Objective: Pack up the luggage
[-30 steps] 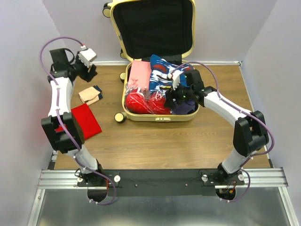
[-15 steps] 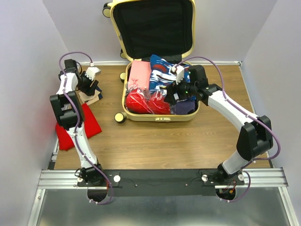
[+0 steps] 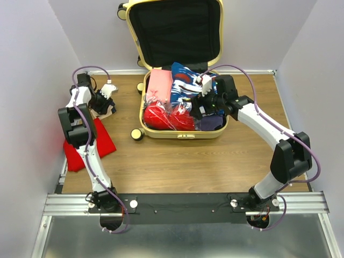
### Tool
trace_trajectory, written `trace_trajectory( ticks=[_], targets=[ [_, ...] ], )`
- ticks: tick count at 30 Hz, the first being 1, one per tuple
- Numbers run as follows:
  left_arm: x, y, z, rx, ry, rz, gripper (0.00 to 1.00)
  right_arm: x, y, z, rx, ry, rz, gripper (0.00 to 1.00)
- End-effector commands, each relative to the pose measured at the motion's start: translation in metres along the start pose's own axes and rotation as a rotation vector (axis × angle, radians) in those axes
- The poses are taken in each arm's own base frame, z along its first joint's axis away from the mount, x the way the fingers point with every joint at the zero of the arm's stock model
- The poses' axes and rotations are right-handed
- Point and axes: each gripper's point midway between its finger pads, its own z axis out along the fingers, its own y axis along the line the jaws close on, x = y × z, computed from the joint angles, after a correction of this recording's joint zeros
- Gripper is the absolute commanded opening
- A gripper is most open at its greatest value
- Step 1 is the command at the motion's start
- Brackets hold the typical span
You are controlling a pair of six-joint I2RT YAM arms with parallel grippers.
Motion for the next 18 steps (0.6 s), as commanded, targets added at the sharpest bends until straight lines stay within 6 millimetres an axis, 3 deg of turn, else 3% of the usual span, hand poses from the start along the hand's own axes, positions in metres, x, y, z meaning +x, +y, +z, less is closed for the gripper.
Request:
trace_trajectory(
  ticks=[1, 3, 4, 6, 7, 9, 12, 16, 18],
  targets=[
    [0.026, -0.021, 0.024, 0.094, 0.075, -0.003, 0.3, -0.01, -0.009, -0.003, 0.049, -0.006, -0.018, 0.95],
    [0.013, -0.018, 0.018, 0.096, 0.036, 0.003, 0.11, -0.009, -0.01, -0.002, 0.051, -0.002, -0.017, 0.95],
    [0.008, -0.02, 0.013, 0.114, 0.026, -0.002, 0.06, -0.008, -0.011, -0.001, 0.052, 0.0, -0.018, 0.95],
    [-0.023, -0.009, -0.008, 0.092, -0.058, 0.012, 0.0, -0.008, -0.012, -0.002, 0.056, 0.002, -0.017, 0.95],
    [-0.032, -0.011, -0.018, 0.106, -0.08, 0.012, 0.0, -0.009, -0.012, -0.002, 0.061, 0.0, -0.018, 0.95],
    [-0.068, -0.005, -0.052, 0.081, -0.181, 0.056, 0.0, -0.01, -0.014, -0.003, 0.069, -0.002, -0.016, 0.96],
    [-0.106, -0.016, -0.095, 0.089, -0.282, 0.109, 0.0, -0.012, -0.015, -0.005, 0.078, -0.008, -0.015, 0.96],
    [-0.15, -0.05, -0.137, 0.112, -0.383, 0.184, 0.0, -0.015, -0.017, -0.008, 0.091, -0.013, -0.012, 0.96],
    [-0.176, -0.076, -0.157, 0.127, -0.438, 0.248, 0.0, -0.016, -0.019, -0.009, 0.1, -0.016, -0.012, 0.96]
  ],
)
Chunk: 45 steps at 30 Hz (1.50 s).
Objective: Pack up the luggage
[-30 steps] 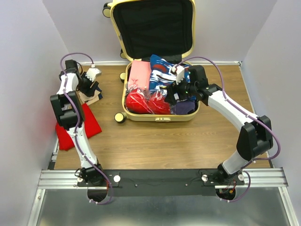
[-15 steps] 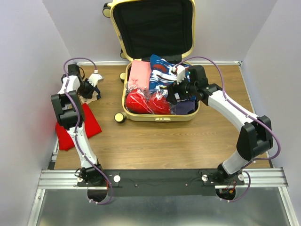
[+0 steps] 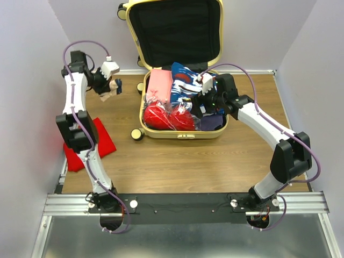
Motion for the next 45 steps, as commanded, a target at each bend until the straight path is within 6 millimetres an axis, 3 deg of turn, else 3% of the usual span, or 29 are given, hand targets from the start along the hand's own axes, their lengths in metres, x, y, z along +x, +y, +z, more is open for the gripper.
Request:
trace_trajectory(
  ticks=[1, 4, 5, 6, 7, 8, 10, 11, 13, 14, 16, 17, 21, 25, 26, 27, 28, 30, 31, 33, 36, 37, 38, 39, 40, 43, 44, 45],
  targets=[
    [-0.101, -0.064, -0.045, 0.081, -0.202, 0.151, 0.0, -0.012, -0.009, -0.007, 0.046, -0.016, -0.001, 0.96],
    [-0.145, -0.107, -0.049, 0.133, -0.27, 0.246, 0.0, -0.012, -0.011, -0.009, 0.057, -0.018, 0.004, 0.96],
    [-0.149, -0.121, -0.045, 0.161, -0.281, 0.236, 0.0, -0.013, -0.012, -0.01, 0.064, -0.021, 0.004, 0.96],
    [-0.167, -0.144, -0.043, 0.185, -0.305, 0.283, 0.0, -0.015, -0.013, -0.011, 0.069, -0.025, 0.005, 0.96],
    [-0.176, -0.151, -0.04, 0.185, -0.325, 0.304, 0.0, -0.016, -0.013, -0.012, 0.069, -0.028, 0.007, 0.96],
    [-0.169, -0.163, -0.028, 0.214, -0.307, 0.297, 0.0, -0.017, -0.012, -0.013, 0.068, -0.029, 0.008, 0.96],
    [-0.178, -0.19, -0.012, 0.247, -0.311, 0.334, 0.0, -0.019, -0.012, -0.014, 0.067, -0.037, 0.008, 0.96],
    [-0.164, -0.204, 0.004, 0.282, -0.276, 0.323, 0.0, -0.02, -0.012, -0.014, 0.061, -0.04, 0.008, 0.96],
    [-0.16, -0.225, 0.022, 0.309, -0.269, 0.322, 0.0, -0.019, -0.01, -0.012, 0.051, -0.036, 0.011, 0.96],
    [-0.134, -0.237, 0.039, 0.335, -0.205, 0.289, 0.0, -0.018, -0.006, -0.011, 0.025, -0.035, 0.01, 0.96],
    [-0.117, -0.248, 0.058, 0.342, -0.169, 0.273, 0.0, -0.013, -0.002, -0.005, -0.005, -0.024, 0.014, 0.94],
    [-0.092, -0.262, 0.072, 0.369, -0.115, 0.242, 0.0, -0.01, 0.001, -0.002, -0.023, -0.017, 0.016, 0.94],
    [-0.041, -0.269, 0.114, 0.369, 0.031, 0.155, 0.0, -0.001, 0.001, 0.007, -0.039, 0.008, 0.022, 0.93],
    [-0.036, -0.261, 0.138, 0.353, 0.064, 0.1, 0.0, -0.004, 0.001, 0.011, -0.053, 0.004, 0.021, 0.93],
    [-0.044, -0.257, 0.139, 0.341, 0.049, 0.1, 0.0, -0.004, 0.002, 0.012, -0.06, 0.006, 0.022, 0.93],
    [-0.048, -0.258, 0.138, 0.351, 0.036, 0.101, 0.05, -0.004, 0.002, 0.012, -0.061, 0.005, 0.022, 0.93],
    [-0.055, -0.256, 0.133, 0.344, 0.018, 0.11, 0.19, -0.005, 0.001, 0.013, -0.057, 0.003, 0.022, 0.93],
    [-0.072, -0.257, 0.121, 0.353, -0.033, 0.139, 0.33, -0.008, -0.001, 0.011, -0.043, -0.001, 0.02, 0.93],
    [-0.084, -0.258, 0.105, 0.351, -0.062, 0.154, 0.45, -0.009, -0.001, 0.009, -0.038, -0.005, 0.018, 0.93],
    [-0.103, -0.26, 0.084, 0.356, -0.12, 0.181, 0.53, -0.013, -0.003, 0.004, -0.022, -0.014, 0.013, 0.93],
    [-0.135, -0.258, 0.036, 0.329, -0.209, 0.234, 0.64, -0.016, -0.003, -0.002, -0.008, -0.026, 0.007, 0.94],
    [-0.146, -0.254, 0.014, 0.3, -0.249, 0.259, 0.75, -0.018, -0.004, -0.006, -0.001, -0.034, 0.008, 0.95],
    [-0.147, -0.247, 0.0, 0.282, -0.262, 0.251, 0.76, -0.02, -0.004, -0.009, 0.005, -0.04, 0.007, 0.95],
    [-0.147, -0.243, -0.011, 0.271, -0.279, 0.25, 0.87, -0.02, -0.005, -0.011, 0.015, -0.042, 0.007, 0.95],
    [-0.151, -0.238, -0.029, 0.234, -0.303, 0.264, 0.89, -0.021, -0.004, -0.014, 0.017, -0.047, 0.01, 0.96],
    [-0.123, -0.203, -0.056, 0.115, -0.274, 0.193, 0.93, -0.023, -0.005, -0.02, 0.032, -0.055, 0.016, 0.96],
    [-0.102, -0.193, -0.058, 0.089, -0.232, 0.149, 0.93, -0.025, -0.004, -0.023, 0.036, -0.064, 0.015, 0.97],
    [-0.074, -0.166, -0.066, 0.008, -0.166, 0.084, 0.93, -0.026, -0.005, -0.024, 0.041, -0.066, 0.015, 0.97]
  ],
)
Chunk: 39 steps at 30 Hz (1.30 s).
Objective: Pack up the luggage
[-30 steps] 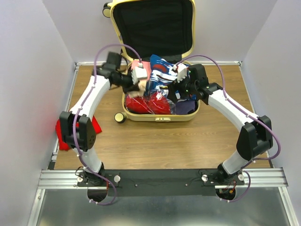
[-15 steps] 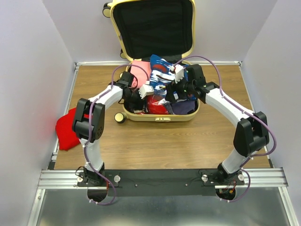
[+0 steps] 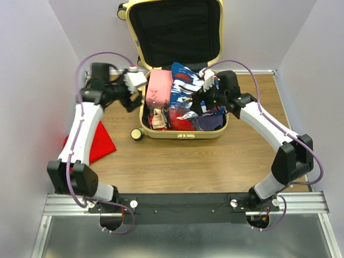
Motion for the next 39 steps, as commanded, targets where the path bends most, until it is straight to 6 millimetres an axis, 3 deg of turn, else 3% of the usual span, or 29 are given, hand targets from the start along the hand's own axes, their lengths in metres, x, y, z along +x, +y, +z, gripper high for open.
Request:
trace_trajectory(
  ticks=[1, 3, 4, 7, 9, 13, 16, 21, 24, 32, 37, 39],
  targets=[
    [0.093, 0.026, -0.058, -0.149, 0.208, -0.204, 0.93, -0.011, -0.005, -0.019, 0.056, -0.031, 0.009, 0.98],
    [0.138, 0.026, -0.078, -0.207, 0.329, -0.345, 0.93, -0.013, -0.008, -0.021, 0.077, -0.034, 0.017, 0.98],
    [0.166, 0.035, -0.099, -0.29, 0.376, -0.45, 0.93, -0.013, -0.01, -0.021, 0.085, -0.033, 0.02, 0.98],
    [0.226, 0.033, -0.13, -0.436, 0.493, -0.673, 0.93, -0.012, -0.012, -0.021, 0.1, -0.03, 0.022, 0.98],
    [0.257, 0.027, -0.137, -0.501, 0.561, -0.76, 0.93, -0.01, -0.013, -0.02, 0.104, -0.025, 0.025, 0.98],
    [0.299, 0.02, -0.125, -0.568, 0.619, -0.94, 0.93, -0.007, -0.014, -0.017, 0.103, -0.015, 0.03, 0.98],
    [0.31, 0.023, -0.109, -0.583, 0.586, -1.059, 0.93, -0.005, -0.015, -0.015, 0.105, -0.008, 0.026, 0.98],
    [0.312, 0.041, -0.094, -0.662, 0.519, -1.193, 0.93, -0.001, -0.018, -0.015, 0.12, 0.002, 0.018, 0.98],
    [0.321, 0.039, -0.089, -0.721, 0.569, -1.234, 0.94, 0.003, -0.02, -0.015, 0.13, 0.01, 0.01, 0.98],
    [0.323, 0.029, -0.07, -0.815, 0.612, -1.267, 0.94, 0.011, -0.022, -0.013, 0.136, 0.031, 0.006, 0.98],
    [0.368, 0.006, -0.072, -0.91, 0.785, -1.333, 0.94, 0.012, -0.025, -0.011, 0.145, 0.036, -0.003, 0.98],
    [0.374, 0.005, -0.068, -0.918, 0.785, -1.331, 0.94, 0.012, -0.027, -0.012, 0.151, 0.036, -0.002, 0.98]
  ],
)
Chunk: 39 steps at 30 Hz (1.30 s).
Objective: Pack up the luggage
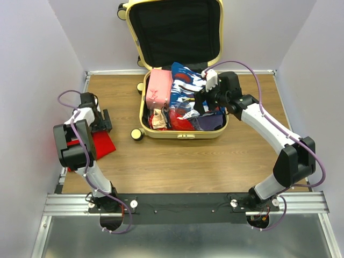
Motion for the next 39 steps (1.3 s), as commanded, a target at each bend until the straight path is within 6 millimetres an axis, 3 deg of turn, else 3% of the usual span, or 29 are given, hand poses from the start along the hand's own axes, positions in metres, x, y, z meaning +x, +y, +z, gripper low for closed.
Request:
trace_trajectory(
  ticks=[1, 3, 6, 7, 9, 10, 11, 14, 16, 17, 18, 20, 21, 24, 28, 35, 37, 39],
  targets=[
    [0.026, 0.019, 0.033, -0.132, 0.072, -0.077, 0.94, 0.012, -0.011, 0.004, 0.033, 0.037, -0.003, 0.98],
    [0.029, 0.012, 0.04, -0.103, 0.093, -0.07, 0.87, 0.013, -0.012, 0.004, 0.032, 0.04, -0.003, 0.98],
    [0.037, 0.001, 0.052, -0.039, 0.14, -0.056, 0.51, 0.012, -0.014, 0.005, 0.036, 0.04, -0.005, 0.98],
    [0.04, -0.002, 0.055, -0.02, 0.157, -0.051, 0.31, 0.012, -0.014, 0.005, 0.038, 0.039, -0.005, 0.98],
    [0.034, -0.008, 0.055, 0.014, 0.157, -0.049, 0.15, 0.01, -0.015, 0.004, 0.039, 0.036, -0.006, 0.98],
    [0.033, -0.015, 0.055, 0.052, 0.163, -0.042, 0.02, 0.01, -0.016, 0.005, 0.041, 0.036, -0.007, 0.98],
    [0.03, -0.018, 0.053, 0.073, 0.164, -0.04, 0.0, 0.01, -0.016, 0.005, 0.041, 0.036, -0.009, 0.98],
    [-0.012, -0.035, 0.034, 0.16, 0.06, -0.022, 0.0, 0.009, -0.017, 0.004, 0.045, 0.033, -0.006, 0.98],
    [-0.054, -0.049, 0.004, 0.215, -0.065, 0.009, 0.0, 0.009, -0.017, 0.004, 0.047, 0.032, -0.006, 0.98],
    [-0.066, -0.055, -0.008, 0.232, -0.1, 0.022, 0.0, 0.009, -0.017, 0.003, 0.047, 0.034, -0.006, 0.98],
    [-0.085, -0.071, -0.026, 0.282, -0.154, 0.049, 0.0, 0.009, -0.017, 0.002, 0.049, 0.033, -0.006, 0.98],
    [-0.102, -0.089, -0.055, 0.337, -0.213, 0.08, 0.0, 0.009, -0.018, 0.002, 0.051, 0.033, -0.005, 0.98],
    [-0.113, -0.108, -0.071, 0.389, -0.251, 0.116, 0.0, 0.009, -0.017, 0.002, 0.05, 0.033, -0.004, 0.98],
    [-0.122, -0.14, -0.105, 0.492, -0.3, 0.169, 0.0, 0.01, -0.019, 0.001, 0.057, 0.035, -0.001, 0.98],
    [-0.119, -0.181, -0.137, 0.631, -0.301, 0.23, 0.0, 0.011, -0.023, -0.002, 0.07, 0.034, 0.0, 0.98],
    [-0.116, -0.231, -0.186, 0.849, -0.298, 0.295, 0.0, 0.016, -0.029, -0.005, 0.088, 0.042, 0.016, 0.98],
    [-0.123, -0.238, -0.206, 0.897, -0.326, 0.31, 0.0, 0.017, -0.032, -0.007, 0.098, 0.043, 0.019, 0.99],
    [-0.119, -0.266, -0.232, 0.961, -0.35, 0.367, 0.0, 0.016, -0.033, -0.007, 0.104, 0.041, 0.02, 0.99]
  ],
)
